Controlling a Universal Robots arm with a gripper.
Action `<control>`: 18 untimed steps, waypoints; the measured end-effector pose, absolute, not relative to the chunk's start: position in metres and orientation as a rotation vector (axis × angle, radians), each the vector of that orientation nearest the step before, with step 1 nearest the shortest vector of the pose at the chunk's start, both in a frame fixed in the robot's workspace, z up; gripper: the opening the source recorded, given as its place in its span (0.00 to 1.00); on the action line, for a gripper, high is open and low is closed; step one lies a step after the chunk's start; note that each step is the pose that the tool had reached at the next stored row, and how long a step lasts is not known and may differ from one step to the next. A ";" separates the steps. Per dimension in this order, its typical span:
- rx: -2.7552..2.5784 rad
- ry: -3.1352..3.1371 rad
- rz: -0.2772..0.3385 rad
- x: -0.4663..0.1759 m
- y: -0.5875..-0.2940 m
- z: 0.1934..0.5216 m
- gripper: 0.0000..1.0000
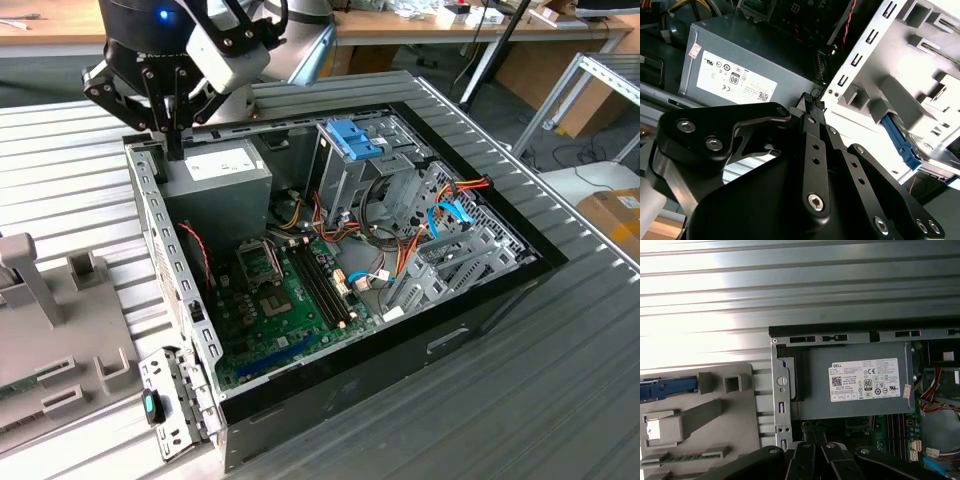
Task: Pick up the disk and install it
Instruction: 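Reach for the disk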
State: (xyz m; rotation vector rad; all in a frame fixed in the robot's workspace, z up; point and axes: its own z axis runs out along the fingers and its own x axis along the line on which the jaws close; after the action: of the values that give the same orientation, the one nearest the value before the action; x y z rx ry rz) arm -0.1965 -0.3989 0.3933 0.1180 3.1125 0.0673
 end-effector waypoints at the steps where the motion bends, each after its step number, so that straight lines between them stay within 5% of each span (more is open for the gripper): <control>1: 0.118 3.113 0.067 -0.199 -0.399 0.393 0.11; 18: 0.118 3.113 0.067 -0.249 -0.399 0.393 0.11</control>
State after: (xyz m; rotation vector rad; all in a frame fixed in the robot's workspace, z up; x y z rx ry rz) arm -0.2488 -0.3989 0.3933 0.1179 3.1125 0.0673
